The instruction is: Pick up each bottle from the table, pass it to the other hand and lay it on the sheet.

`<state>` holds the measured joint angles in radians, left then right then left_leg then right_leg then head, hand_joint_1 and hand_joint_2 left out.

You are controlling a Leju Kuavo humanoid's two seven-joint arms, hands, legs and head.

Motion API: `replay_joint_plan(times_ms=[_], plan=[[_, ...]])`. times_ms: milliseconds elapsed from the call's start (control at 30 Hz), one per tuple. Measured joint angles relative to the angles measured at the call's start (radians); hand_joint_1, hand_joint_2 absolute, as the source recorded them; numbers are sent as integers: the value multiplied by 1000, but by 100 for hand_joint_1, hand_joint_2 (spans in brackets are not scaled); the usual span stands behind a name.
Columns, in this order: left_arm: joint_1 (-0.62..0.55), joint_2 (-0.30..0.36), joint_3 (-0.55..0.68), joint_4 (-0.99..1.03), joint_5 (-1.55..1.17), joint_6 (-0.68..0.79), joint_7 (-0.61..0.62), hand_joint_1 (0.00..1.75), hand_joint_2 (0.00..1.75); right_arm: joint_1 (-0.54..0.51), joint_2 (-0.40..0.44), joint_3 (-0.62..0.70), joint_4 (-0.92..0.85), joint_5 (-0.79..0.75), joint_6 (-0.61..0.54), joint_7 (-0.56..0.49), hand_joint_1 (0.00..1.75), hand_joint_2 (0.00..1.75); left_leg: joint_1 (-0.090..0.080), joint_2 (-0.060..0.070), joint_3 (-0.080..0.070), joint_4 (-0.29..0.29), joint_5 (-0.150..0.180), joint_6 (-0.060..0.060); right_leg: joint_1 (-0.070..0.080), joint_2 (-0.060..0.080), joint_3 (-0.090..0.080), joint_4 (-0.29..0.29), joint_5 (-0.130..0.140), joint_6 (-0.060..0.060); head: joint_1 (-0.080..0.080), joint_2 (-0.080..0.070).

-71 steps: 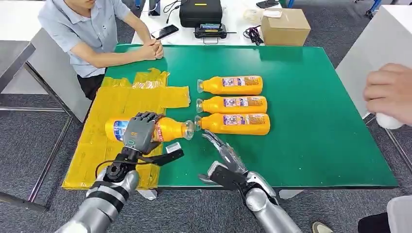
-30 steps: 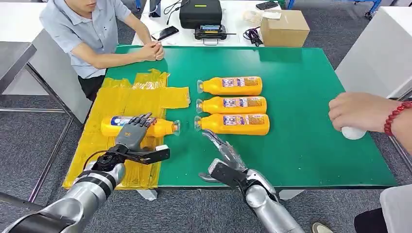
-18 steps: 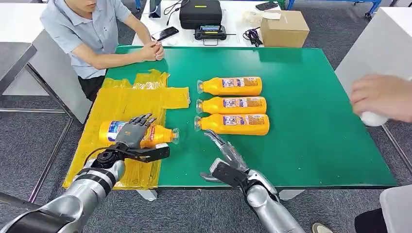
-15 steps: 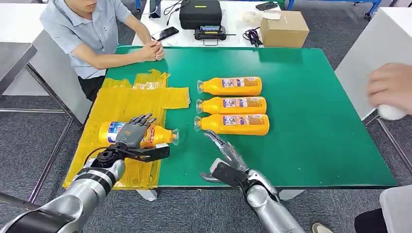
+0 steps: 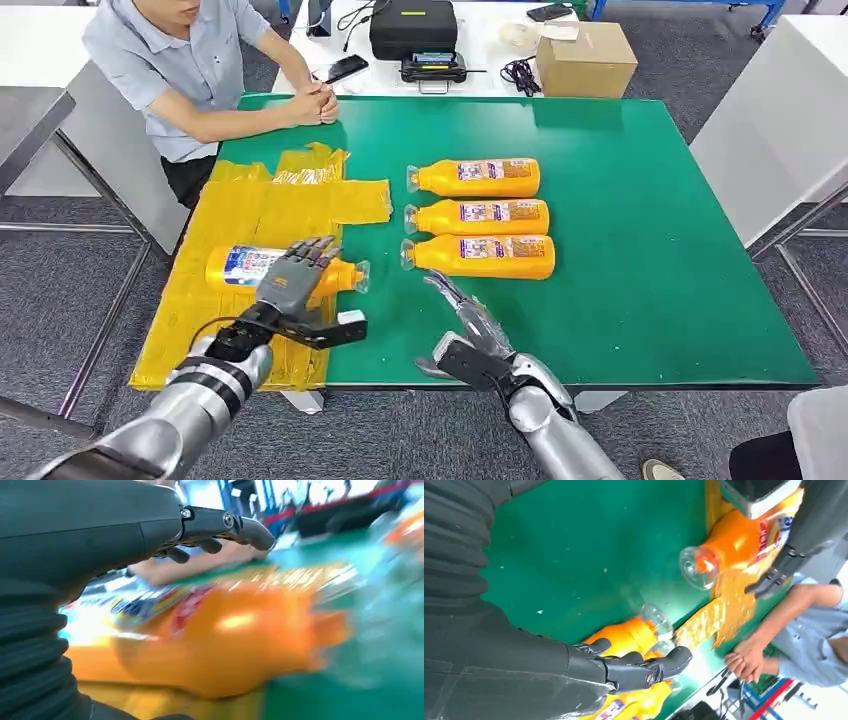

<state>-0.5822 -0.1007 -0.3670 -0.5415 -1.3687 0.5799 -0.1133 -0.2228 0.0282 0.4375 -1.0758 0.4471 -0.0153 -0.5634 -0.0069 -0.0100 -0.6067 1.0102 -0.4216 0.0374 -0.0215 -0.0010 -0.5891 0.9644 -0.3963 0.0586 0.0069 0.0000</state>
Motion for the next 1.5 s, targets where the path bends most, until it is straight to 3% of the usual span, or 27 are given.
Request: replay_joint_plan(times_ms=[167, 567, 633, 700, 767, 833, 1167, 1500], plan=[[100, -22, -54, -161, -3, 106, 33, 0, 175, 31, -5, -21, -32, 11, -20, 5, 0, 175, 0, 0, -4, 0, -1, 0, 0, 0, -4, 0, 0, 0, 0, 0], [245, -53, -84, -404, -10, 122, -32, 0, 175, 61, -11, -46, -52, 21, -50, 4, 0, 175, 0, 0, -5, 0, -1, 0, 0, 0, -6, 0, 0, 0, 0, 0], [288, -76, -72, -467, 90, 122, -131, 0, 175, 75, -12, -51, -60, 67, -118, 0, 0, 175, 0, 0, -6, 0, -1, 0, -1, 0, -6, 0, 0, 0, -1, 0], [326, -108, -61, -510, 348, 117, -251, 0, 175, 88, -16, -55, -77, 185, -267, 32, 0, 175, -1, -1, -7, 0, -1, 1, -1, 0, -7, -1, 0, 0, 0, 0], [357, -139, -74, -546, 623, 99, -296, 0, 175, 88, -37, -57, -85, 352, -402, 115, 0, 175, -2, 0, -7, 0, -2, 2, -2, 0, -7, -1, 0, 0, -1, 0], [374, -150, -87, -566, 733, 104, -305, 0, 175, 86, -56, -67, -85, 410, -442, 140, 0, 175, -2, -1, -7, 0, -2, 2, -2, 0, -7, -1, 0, 0, 0, 0], [406, -181, -109, -613, 960, 107, -355, 0, 175, 30, -121, -102, -41, 523, -463, 220, 0, 175, -1, 0, -7, 0, -1, 2, -1, 0, -7, -1, 0, 1, -1, 0], [435, -201, -103, -654, 1072, 91, -376, 0, 175, -3, -142, -105, 21, 552, -457, 232, 0, 175, -1, 0, -7, 0, -2, 2, -1, 0, -7, -1, 0, 1, -1, 0]])
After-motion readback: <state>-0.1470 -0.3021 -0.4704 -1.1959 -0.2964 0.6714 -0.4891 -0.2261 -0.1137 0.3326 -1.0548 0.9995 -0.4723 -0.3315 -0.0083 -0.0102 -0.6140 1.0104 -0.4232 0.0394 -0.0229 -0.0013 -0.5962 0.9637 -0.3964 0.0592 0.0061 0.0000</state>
